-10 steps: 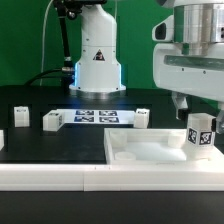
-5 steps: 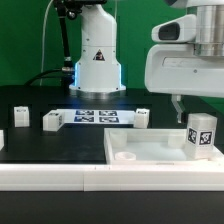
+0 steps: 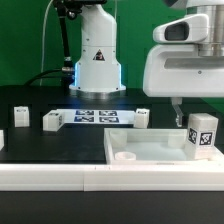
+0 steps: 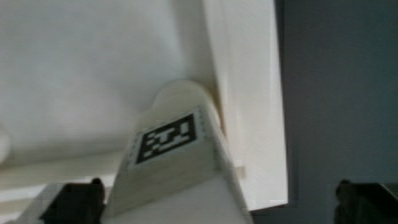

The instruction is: Assemble one leg

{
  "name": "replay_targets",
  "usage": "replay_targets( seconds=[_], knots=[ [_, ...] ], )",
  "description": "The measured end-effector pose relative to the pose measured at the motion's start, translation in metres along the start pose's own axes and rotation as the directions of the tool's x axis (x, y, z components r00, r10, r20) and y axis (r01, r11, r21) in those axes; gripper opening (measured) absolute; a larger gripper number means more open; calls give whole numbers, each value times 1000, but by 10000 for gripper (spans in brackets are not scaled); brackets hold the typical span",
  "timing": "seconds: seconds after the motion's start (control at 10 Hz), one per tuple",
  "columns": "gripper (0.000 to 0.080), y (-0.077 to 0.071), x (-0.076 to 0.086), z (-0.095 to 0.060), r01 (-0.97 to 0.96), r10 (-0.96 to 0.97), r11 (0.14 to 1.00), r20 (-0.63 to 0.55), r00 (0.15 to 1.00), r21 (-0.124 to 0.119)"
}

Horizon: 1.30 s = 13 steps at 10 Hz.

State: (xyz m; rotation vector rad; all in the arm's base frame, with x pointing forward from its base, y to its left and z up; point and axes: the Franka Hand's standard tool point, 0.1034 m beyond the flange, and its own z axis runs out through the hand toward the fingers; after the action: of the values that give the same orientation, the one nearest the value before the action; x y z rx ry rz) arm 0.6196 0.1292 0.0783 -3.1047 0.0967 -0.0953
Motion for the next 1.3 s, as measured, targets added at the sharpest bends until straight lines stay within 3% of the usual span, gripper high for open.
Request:
replay_targets(
  seconds=[0.4, 0.7, 0.9, 1.3],
  knots=[
    [649, 11, 3, 0, 266, -266, 964, 0, 964, -2],
    [637, 12, 3, 0, 279, -279, 960, 0, 960, -1],
    [287, 12, 3, 0, 279, -279, 960, 0, 960, -1],
    [291, 12, 3, 0, 221, -221, 975, 0, 975, 1]
  ],
)
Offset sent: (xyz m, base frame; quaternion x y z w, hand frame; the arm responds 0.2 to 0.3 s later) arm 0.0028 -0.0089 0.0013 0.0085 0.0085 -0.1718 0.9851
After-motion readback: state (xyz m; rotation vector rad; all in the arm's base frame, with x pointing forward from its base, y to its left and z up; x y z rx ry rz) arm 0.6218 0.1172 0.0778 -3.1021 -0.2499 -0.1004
